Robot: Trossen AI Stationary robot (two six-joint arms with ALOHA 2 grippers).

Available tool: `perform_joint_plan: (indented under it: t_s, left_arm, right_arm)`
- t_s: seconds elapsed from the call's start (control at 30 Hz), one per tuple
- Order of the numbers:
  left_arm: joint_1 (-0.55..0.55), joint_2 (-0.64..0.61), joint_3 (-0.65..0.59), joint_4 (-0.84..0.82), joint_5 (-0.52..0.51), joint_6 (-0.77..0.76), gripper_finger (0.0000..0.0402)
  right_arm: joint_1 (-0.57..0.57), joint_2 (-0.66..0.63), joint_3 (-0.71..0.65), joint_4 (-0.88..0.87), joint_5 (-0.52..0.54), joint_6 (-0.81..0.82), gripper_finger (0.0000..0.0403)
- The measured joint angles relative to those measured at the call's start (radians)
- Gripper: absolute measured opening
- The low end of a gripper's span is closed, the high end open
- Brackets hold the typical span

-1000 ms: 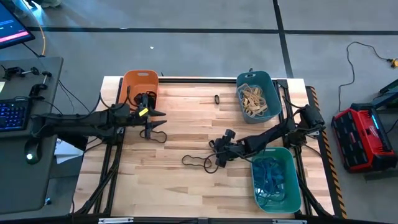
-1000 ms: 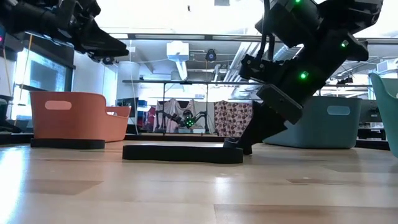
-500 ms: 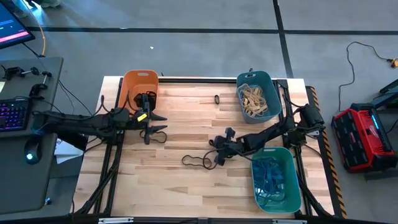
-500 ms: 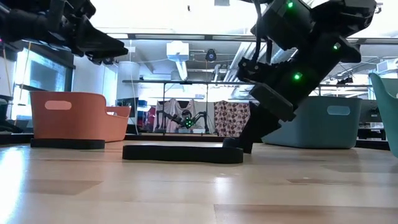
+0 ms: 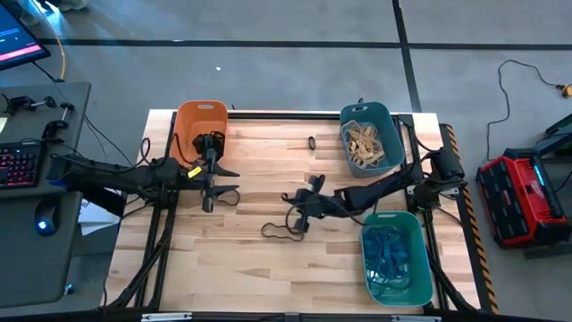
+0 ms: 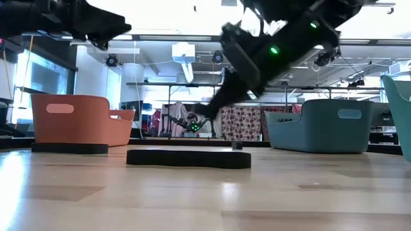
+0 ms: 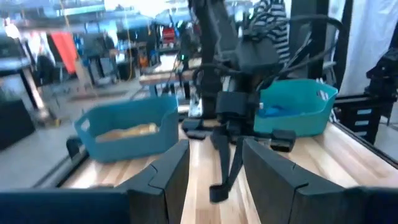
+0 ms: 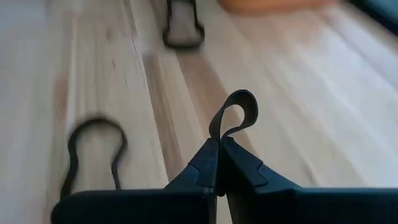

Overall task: Sort rubber bands into baskets
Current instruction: Put the black rubber band into the orange bin

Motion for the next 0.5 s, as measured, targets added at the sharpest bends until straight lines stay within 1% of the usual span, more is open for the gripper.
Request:
perform_joint_plan:
  t_s: [0.13,0.2,0.37,0.5]
  left_arm:
    - [-0.009,-0.024,0.000,0.034,-0.007,0.040,0.0142]
    - [-0.008,-0.048,0.000,0.042,-0.041,0.040,0.0142]
    - [-0.008,-0.136,0.000,0.003,-0.180,0.062,0.0142]
    - [-0.008,-0.214,0.000,-0.061,-0.314,0.078,0.0142]
  right_arm:
    - [-0.035,0.000,0.069,0.024,-0.016,-0.072,0.0002]
    - [-0.055,0.000,0.107,0.024,-0.017,-0.105,0.0002]
    - [-0.107,0.033,0.202,0.027,-0.023,-0.165,0.0001]
    - [-0.142,0.114,0.305,0.024,-0.075,-0.196,0.0001]
